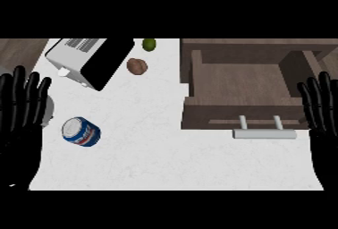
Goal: Pick up the can, place it into the drawer and close the drawer
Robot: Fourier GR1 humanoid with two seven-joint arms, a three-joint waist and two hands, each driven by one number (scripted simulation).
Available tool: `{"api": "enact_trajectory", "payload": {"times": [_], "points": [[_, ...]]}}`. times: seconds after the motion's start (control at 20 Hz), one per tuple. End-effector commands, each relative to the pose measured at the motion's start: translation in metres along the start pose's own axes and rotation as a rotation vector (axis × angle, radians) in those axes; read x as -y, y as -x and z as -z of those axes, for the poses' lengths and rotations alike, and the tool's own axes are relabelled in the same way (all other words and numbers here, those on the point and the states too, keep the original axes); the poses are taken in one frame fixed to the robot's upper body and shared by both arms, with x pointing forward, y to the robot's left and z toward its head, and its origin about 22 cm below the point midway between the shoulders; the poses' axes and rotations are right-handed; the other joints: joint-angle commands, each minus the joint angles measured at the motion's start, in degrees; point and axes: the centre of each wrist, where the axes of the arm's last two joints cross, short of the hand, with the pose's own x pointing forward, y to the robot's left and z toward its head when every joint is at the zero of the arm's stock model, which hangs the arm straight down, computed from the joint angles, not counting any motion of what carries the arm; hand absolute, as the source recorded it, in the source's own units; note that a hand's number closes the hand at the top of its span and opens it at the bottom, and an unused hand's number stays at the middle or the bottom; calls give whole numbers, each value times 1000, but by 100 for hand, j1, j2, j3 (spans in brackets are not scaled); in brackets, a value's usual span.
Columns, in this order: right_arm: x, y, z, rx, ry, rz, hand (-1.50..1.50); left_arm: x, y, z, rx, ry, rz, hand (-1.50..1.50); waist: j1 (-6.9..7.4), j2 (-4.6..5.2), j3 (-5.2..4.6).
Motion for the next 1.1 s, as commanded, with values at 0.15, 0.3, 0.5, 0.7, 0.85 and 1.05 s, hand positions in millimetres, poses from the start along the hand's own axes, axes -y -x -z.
{"api": "enact_trajectory", "payload": {"times": [0.15,0.3,0.5,0.7,0.85,1.05], "points": [[2,-2,12,-18,30,41,-150,-66,-2,-20,-27,82,-34,-150,43,-160,40],[13,26,-22,-292,155,28,-150,-78,25,-55,-399,-54,8,-150,51,-97,47],[3,11,-14,-313,200,28,-150,-102,6,-52,-459,-48,12,-150,29,-163,43],[38,27,-12,-330,186,39,-150,-124,-16,-54,-465,-56,-4,-150,22,-159,48],[13,13,-18,-323,181,16,-150,-137,-2,-53,-447,-76,-24,-150,-5,-160,44],[32,4,-16,-322,183,36,-150,-128,12,-40,-451,-61,-30,-150,-20,-158,45]]}}
